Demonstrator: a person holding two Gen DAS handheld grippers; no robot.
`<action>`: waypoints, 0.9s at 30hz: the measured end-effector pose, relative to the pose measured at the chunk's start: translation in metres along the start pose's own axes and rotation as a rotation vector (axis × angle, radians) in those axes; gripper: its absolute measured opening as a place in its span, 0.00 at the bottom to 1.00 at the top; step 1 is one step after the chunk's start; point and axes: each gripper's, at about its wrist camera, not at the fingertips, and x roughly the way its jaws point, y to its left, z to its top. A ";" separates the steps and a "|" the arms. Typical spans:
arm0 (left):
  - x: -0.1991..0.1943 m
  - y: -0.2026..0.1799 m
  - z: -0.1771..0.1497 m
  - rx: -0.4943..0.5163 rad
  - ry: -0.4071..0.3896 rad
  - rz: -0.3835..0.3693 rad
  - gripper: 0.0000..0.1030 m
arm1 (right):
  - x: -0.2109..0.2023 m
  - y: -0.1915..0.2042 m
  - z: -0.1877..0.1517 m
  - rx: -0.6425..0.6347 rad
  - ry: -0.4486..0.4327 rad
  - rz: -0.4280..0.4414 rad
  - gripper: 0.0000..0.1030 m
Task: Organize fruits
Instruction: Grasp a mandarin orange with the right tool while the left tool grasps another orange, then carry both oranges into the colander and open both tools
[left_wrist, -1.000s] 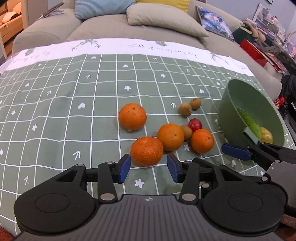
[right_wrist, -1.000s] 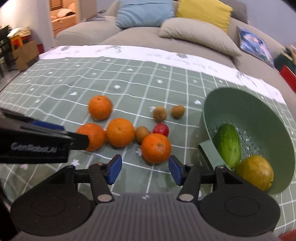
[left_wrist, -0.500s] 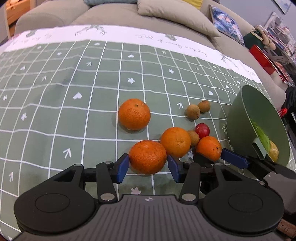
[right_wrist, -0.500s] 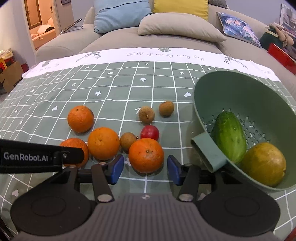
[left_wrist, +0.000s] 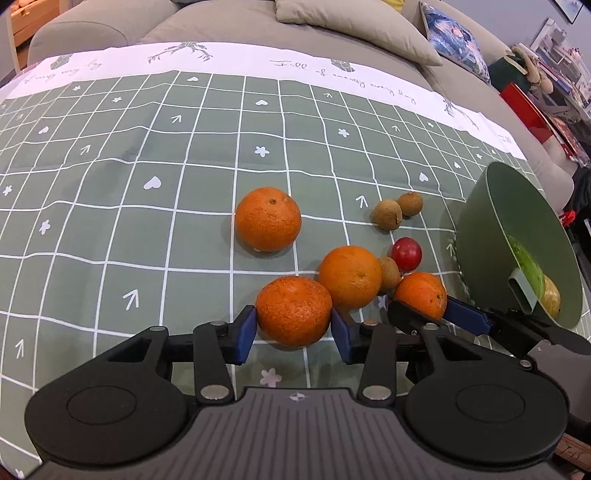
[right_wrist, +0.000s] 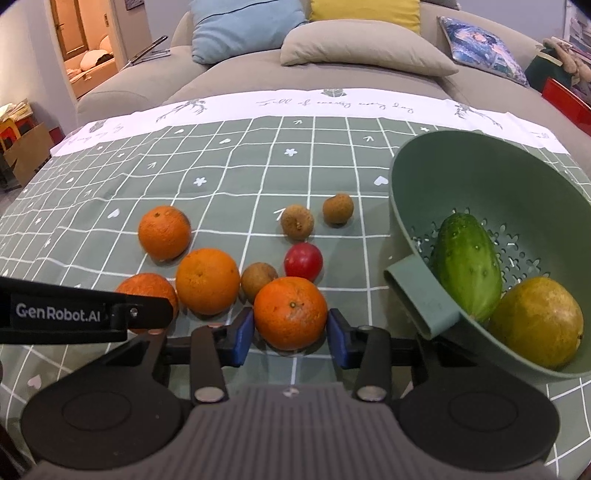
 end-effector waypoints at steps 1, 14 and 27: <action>-0.002 0.000 -0.001 -0.003 -0.002 0.000 0.47 | -0.002 0.001 0.000 -0.007 0.004 0.004 0.38; -0.049 -0.012 -0.008 -0.026 -0.062 -0.048 0.47 | -0.060 0.003 -0.002 -0.105 -0.030 0.089 0.37; -0.075 -0.077 0.011 0.031 -0.126 -0.164 0.47 | -0.122 -0.043 0.009 -0.088 -0.152 0.007 0.37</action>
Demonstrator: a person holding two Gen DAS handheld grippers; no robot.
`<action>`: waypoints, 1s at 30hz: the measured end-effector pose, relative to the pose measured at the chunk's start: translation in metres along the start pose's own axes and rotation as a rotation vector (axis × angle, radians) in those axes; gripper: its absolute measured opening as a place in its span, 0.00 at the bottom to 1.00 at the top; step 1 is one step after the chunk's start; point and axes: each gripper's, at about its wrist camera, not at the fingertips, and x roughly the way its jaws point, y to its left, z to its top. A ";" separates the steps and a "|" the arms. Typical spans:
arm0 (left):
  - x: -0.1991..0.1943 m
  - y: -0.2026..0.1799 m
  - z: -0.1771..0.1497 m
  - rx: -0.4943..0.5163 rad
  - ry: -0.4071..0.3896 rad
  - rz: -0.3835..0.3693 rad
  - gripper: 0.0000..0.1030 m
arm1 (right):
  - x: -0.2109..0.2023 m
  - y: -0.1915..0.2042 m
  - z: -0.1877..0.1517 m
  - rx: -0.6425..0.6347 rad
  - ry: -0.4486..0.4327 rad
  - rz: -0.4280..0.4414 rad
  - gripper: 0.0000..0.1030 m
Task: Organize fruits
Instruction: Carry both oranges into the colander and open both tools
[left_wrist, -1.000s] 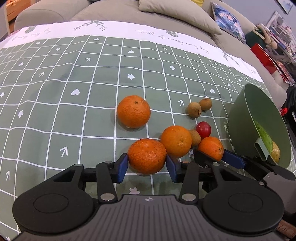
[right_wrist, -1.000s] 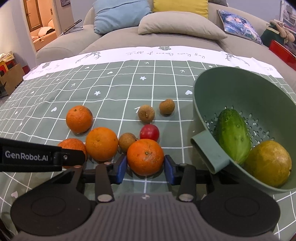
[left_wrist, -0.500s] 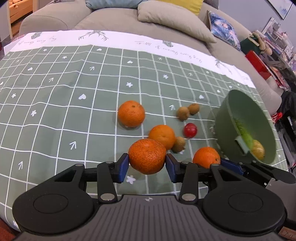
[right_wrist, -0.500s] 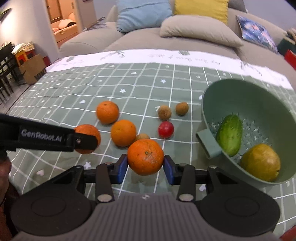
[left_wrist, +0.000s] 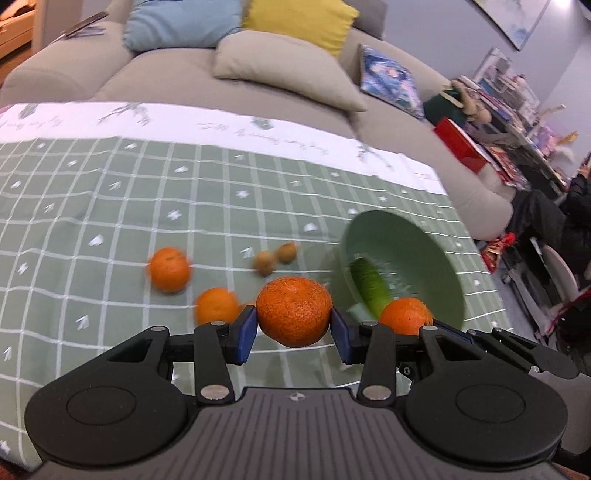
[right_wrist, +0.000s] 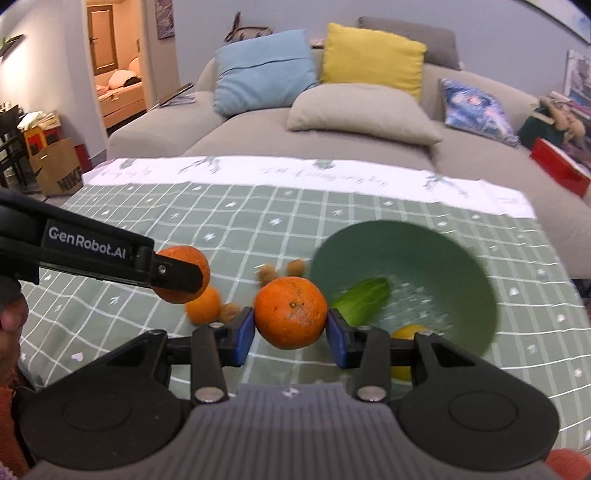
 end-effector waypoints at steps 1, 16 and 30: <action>0.002 -0.006 0.002 0.010 0.000 -0.006 0.47 | -0.001 -0.006 0.002 0.000 -0.002 -0.007 0.37; 0.073 -0.104 0.034 0.179 0.108 -0.126 0.47 | 0.032 -0.108 0.024 -0.156 0.106 -0.022 0.37; 0.139 -0.114 0.051 0.205 0.253 -0.090 0.47 | 0.088 -0.134 0.027 -0.294 0.242 0.027 0.37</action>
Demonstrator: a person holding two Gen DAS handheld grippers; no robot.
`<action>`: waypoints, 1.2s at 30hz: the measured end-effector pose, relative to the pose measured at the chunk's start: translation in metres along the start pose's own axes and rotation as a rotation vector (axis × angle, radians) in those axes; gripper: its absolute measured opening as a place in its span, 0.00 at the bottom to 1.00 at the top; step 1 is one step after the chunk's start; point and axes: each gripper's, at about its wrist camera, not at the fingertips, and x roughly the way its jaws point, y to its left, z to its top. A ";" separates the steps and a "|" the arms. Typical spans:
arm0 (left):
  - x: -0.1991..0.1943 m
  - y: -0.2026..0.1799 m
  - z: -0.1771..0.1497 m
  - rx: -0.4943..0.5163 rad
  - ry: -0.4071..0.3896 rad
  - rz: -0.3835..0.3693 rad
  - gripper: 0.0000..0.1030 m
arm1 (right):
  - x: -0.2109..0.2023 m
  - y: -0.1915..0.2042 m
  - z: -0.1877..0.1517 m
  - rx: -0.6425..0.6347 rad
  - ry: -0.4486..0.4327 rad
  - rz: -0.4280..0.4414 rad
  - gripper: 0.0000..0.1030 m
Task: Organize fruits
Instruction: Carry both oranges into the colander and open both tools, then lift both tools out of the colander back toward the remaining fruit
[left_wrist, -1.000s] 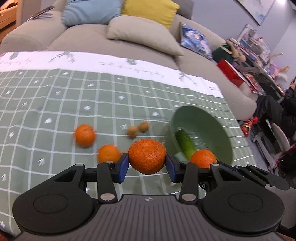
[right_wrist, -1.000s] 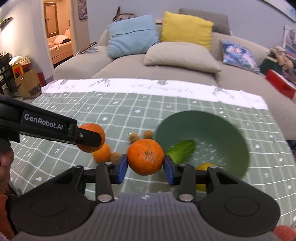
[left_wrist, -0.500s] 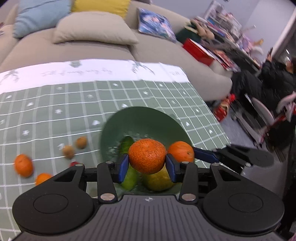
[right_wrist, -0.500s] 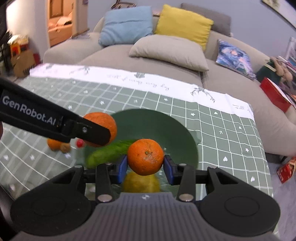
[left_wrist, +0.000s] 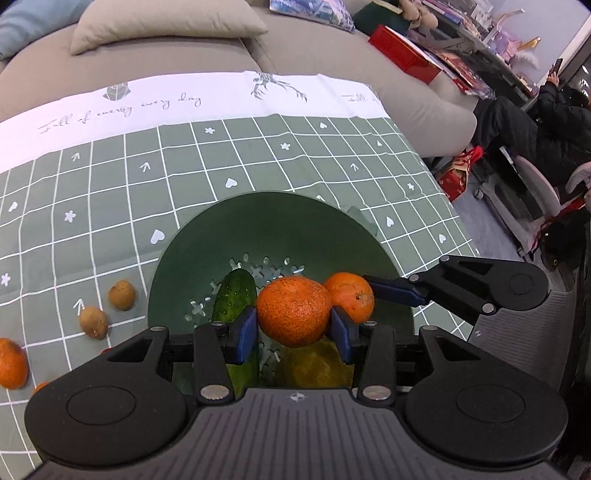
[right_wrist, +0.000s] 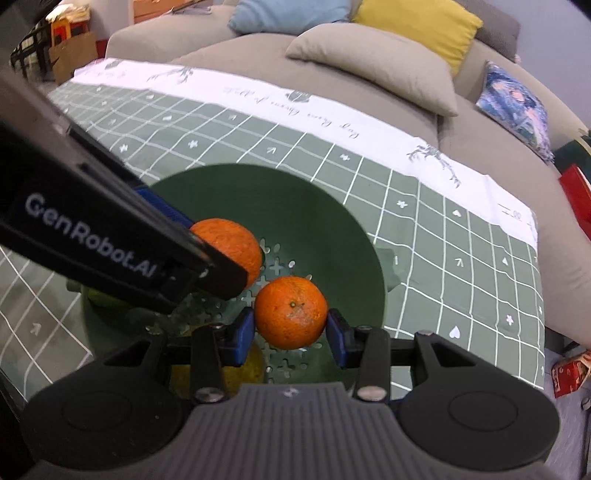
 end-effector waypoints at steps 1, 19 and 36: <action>0.003 0.001 0.003 0.003 0.009 0.000 0.47 | 0.003 -0.001 0.001 -0.007 0.007 0.003 0.37; 0.029 0.005 0.015 0.014 0.078 0.011 0.48 | 0.025 0.001 0.008 -0.067 0.092 0.027 0.38; -0.009 0.015 0.011 -0.060 0.029 -0.011 0.58 | 0.002 0.020 0.016 -0.171 0.157 -0.073 0.50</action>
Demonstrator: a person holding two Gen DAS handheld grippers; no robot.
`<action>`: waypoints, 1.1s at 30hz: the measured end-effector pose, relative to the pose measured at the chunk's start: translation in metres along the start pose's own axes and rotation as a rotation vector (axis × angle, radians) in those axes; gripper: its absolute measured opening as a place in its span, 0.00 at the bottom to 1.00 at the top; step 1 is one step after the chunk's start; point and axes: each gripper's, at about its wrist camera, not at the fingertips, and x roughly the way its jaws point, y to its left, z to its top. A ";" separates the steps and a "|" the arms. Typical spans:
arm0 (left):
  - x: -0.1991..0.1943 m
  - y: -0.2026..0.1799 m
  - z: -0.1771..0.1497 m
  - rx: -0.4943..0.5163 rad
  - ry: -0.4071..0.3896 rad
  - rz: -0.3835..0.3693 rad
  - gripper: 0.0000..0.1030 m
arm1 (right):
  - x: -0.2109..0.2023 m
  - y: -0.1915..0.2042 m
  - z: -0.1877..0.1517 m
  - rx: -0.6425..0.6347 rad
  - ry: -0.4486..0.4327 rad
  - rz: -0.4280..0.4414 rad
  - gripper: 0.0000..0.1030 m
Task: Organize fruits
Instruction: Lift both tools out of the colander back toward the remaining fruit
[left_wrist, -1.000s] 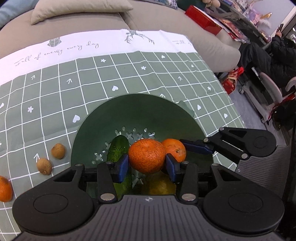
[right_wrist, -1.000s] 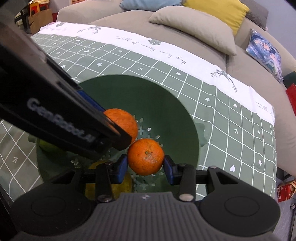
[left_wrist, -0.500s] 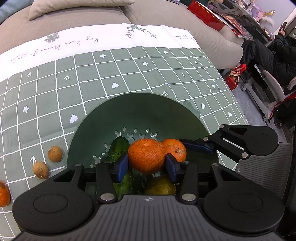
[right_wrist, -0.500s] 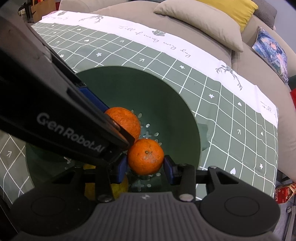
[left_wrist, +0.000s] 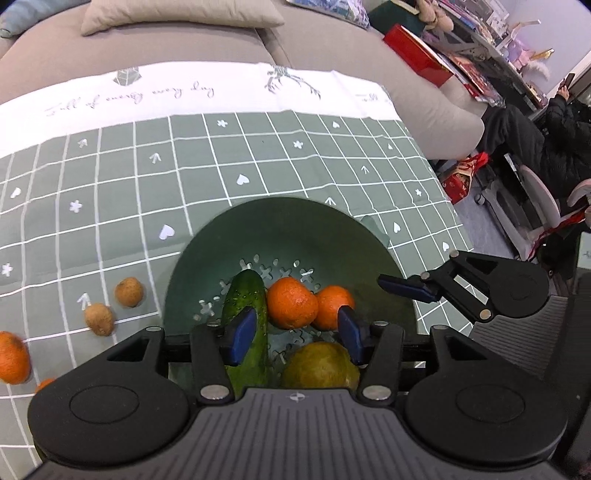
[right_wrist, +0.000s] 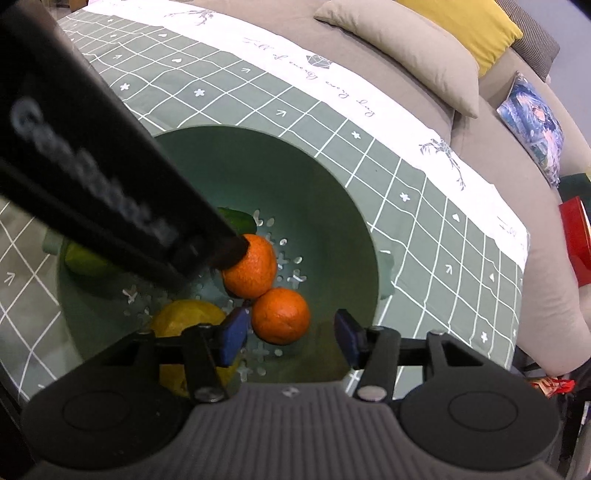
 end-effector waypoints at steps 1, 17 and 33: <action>-0.005 0.000 -0.001 0.002 -0.010 0.007 0.58 | -0.004 0.001 0.000 0.005 0.001 -0.007 0.51; -0.093 0.023 -0.043 0.047 -0.244 0.153 0.58 | -0.064 0.044 0.014 0.226 -0.152 -0.017 0.70; -0.139 0.093 -0.111 -0.042 -0.350 0.250 0.58 | -0.082 0.119 0.016 0.493 -0.341 0.002 0.70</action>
